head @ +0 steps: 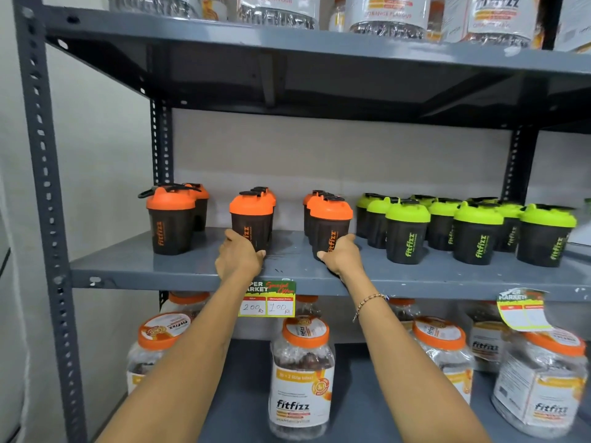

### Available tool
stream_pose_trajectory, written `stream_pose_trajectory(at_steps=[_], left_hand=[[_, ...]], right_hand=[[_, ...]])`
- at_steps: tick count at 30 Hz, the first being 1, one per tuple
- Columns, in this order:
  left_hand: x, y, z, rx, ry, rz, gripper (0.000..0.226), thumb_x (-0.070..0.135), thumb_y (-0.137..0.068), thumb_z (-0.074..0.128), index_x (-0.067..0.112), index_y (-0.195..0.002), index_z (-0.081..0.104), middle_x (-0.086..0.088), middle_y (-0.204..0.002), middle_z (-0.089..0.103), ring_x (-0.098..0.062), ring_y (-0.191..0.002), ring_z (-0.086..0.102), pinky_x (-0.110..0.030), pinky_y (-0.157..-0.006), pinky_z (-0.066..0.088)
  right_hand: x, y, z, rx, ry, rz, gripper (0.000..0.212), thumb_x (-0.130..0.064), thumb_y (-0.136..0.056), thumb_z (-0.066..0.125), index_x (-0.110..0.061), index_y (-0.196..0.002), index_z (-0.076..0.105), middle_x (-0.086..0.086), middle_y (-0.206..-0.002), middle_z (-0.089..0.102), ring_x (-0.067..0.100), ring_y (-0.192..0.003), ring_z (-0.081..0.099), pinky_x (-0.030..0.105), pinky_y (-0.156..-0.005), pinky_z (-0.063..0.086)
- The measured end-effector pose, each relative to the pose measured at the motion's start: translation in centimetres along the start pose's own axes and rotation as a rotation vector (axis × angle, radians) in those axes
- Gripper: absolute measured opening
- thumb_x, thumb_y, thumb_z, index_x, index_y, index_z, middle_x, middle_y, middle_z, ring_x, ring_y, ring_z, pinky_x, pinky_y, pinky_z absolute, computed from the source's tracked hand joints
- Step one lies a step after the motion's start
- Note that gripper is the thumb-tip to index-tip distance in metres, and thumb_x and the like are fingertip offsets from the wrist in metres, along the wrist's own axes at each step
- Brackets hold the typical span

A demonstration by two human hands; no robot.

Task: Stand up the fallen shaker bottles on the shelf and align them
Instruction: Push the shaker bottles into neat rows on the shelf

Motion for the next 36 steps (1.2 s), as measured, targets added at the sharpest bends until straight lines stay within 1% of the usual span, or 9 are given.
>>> stream_pose_trajectory(at_steps=[9,11,15,18,22,24,27,31,36], left_hand=[[0.2,-0.3,-0.1,-0.051,0.043,0.013,0.069,0.037,-0.083,0.069,0.003,-0.128,0.030,-0.018,-0.129,0.050,-0.035,-0.120,0.048,-0.046,-0.092,0.044],[0.1,-0.4,-0.4,-0.055,0.133,0.020,0.074,0.034,-0.080,0.072,0.002,-0.131,0.029,-0.019,-0.134,0.045,-0.035,-0.125,0.043,-0.047,-0.096,0.041],[-2.1,-0.4,-2.9,0.297,0.194,0.086,0.072,0.028,-0.081,0.072,-0.002,-0.132,0.032,-0.022,-0.137,0.034,-0.037,-0.126,0.033,-0.044,-0.101,0.035],[-5.4,-1.9,-5.0,0.491,0.229,0.008,0.074,0.028,-0.080,0.073,-0.002,-0.132,0.030,-0.025,-0.140,0.029,-0.041,-0.129,0.028,-0.048,-0.102,0.033],[-9.3,-5.9,-7.4,0.209,0.185,-0.140,0.105,0.034,-0.075,0.078,-0.008,-0.144,0.010,-0.027,-0.150,0.014,-0.041,-0.138,0.016,-0.046,-0.111,0.022],[-10.4,-7.6,-7.7,0.058,0.130,-0.146,0.115,0.036,-0.071,0.081,-0.010,-0.144,0.006,-0.026,-0.149,0.014,-0.039,-0.139,0.015,-0.043,-0.113,0.020],[-10.9,-8.9,-7.7,0.002,0.140,-0.109,0.115,0.036,-0.065,0.085,-0.007,-0.143,0.013,-0.024,-0.144,0.023,-0.038,-0.135,0.024,-0.043,-0.111,0.026],[-11.2,-9.4,-7.3,0.011,0.233,-0.079,0.094,0.025,-0.066,0.085,-0.003,-0.134,0.026,-0.024,-0.136,0.036,-0.041,-0.122,0.044,-0.045,-0.101,0.039],[-12.0,-9.8,-7.9,0.023,0.237,-0.094,0.088,0.021,-0.070,0.083,-0.001,-0.133,0.026,-0.024,-0.136,0.039,-0.042,-0.121,0.046,-0.047,-0.098,0.040]], right_hand=[[-0.1,0.4,-0.5,-0.030,0.026,0.011,0.074,-0.021,-0.078,0.075,0.003,-0.132,0.031,0.021,-0.136,0.048,0.038,-0.126,0.048,0.045,-0.104,0.043],[-0.2,1.5,-1.0,0.067,0.105,0.012,0.077,-0.023,-0.078,0.076,0.002,-0.134,0.030,0.022,-0.138,0.042,0.038,-0.129,0.043,0.044,-0.105,0.038],[-1.5,5.9,0.1,0.359,0.097,-0.215,0.038,-0.019,-0.085,0.068,-0.007,-0.116,0.050,0.014,-0.125,0.050,0.032,-0.117,0.050,0.040,-0.095,0.041],[-4.0,7.4,3.2,0.226,0.022,-0.378,0.028,-0.023,-0.086,0.066,-0.009,-0.109,0.057,0.010,-0.117,0.057,0.026,-0.111,0.056,0.030,-0.087,0.042],[-7.7,6.0,7.0,-0.076,-0.001,-0.195,0.086,-0.039,-0.073,0.078,0.004,-0.133,0.033,0.020,-0.138,0.042,0.035,-0.130,0.042,0.041,-0.104,0.037],[-8.6,5.2,8.3,-0.132,0.006,-0.111,0.101,-0.041,-0.067,0.082,0.006,-0.135,0.024,0.022,-0.143,0.038,0.037,-0.134,0.037,0.045,-0.108,0.034],[-9.4,4.6,9.2,-0.118,0.050,-0.078,0.103,-0.042,-0.067,0.083,0.006,-0.135,0.023,0.021,-0.143,0.039,0.037,-0.134,0.037,0.044,-0.108,0.033],[-9.5,4.0,10.2,-0.113,0.100,-0.064,0.094,-0.039,-0.071,0.080,0.003,-0.134,0.025,0.020,-0.140,0.046,0.038,-0.132,0.041,0.045,-0.106,0.036],[-9.4,3.8,10.5,-0.090,0.077,-0.074,0.084,-0.036,-0.072,0.080,-0.002,-0.131,0.031,0.018,-0.137,0.049,0.037,-0.130,0.044,0.044,-0.103,0.040]])
Point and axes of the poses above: each hand's wrist, its own y-axis away from the middle knuckle, its own z-axis out of the palm, x = y × z, the point moved 1 cm from there along -y, towards the middle knuckle
